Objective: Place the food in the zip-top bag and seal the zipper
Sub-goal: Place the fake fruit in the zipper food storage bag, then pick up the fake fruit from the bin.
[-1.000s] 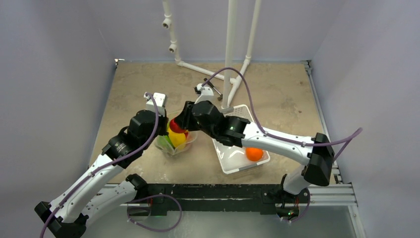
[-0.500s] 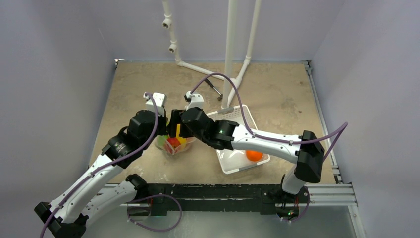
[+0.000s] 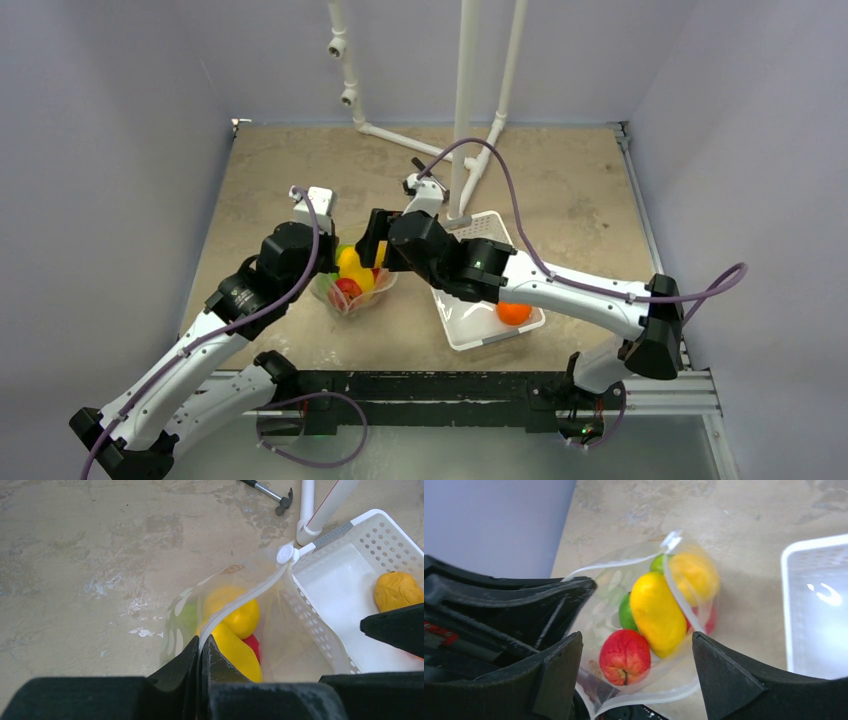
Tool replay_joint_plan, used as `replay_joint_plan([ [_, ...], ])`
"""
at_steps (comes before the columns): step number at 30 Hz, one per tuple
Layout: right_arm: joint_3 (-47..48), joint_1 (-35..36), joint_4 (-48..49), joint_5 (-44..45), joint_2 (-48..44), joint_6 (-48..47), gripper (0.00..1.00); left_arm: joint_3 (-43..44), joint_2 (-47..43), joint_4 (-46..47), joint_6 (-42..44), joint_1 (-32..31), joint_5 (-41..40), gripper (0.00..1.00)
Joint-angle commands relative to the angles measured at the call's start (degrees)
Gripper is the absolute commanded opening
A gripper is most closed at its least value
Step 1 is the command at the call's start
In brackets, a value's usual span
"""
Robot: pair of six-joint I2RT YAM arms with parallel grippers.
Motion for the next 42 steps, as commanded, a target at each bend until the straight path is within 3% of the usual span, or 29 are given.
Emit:
replay_joint_plan([
  [1, 0.1, 0.0, -10.7, 7.5, -0.8, 6.6, 0.81, 0.0, -0.7, 2.5, -0.4, 0.3, 0.1, 0.00],
  [11, -4.6, -4.3, -25.0, 13.3, -0.5, 16.3, 0.79, 0.1, -0.7, 2.7, -0.3, 0.3, 0.3, 0.00],
  [27, -12.4, -16.0, -25.1, 15.0, -3.2, 10.8, 0.79, 0.0, -0.8, 2.7, -0.3, 0.3, 0.7, 0.00],
  [42, -13.3, -18.4, -25.2, 14.3, 1.3, 9.0, 0.83, 0.0, -1.2, 2.7, -0.3, 0.3, 1.0, 0.00],
])
